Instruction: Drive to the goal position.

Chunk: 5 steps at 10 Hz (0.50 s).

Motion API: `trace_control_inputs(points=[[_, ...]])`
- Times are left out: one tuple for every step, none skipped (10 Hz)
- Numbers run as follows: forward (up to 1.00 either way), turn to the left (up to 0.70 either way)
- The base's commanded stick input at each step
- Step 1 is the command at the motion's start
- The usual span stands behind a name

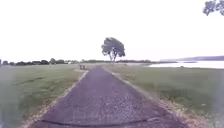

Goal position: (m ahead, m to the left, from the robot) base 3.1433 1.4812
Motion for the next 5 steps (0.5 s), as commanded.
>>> trace_control_inputs(points=[[0.70, 0.14], [0.70, 0.14], [0.70, 0.11], [0.70, 0.08], [0.70, 0.05]])
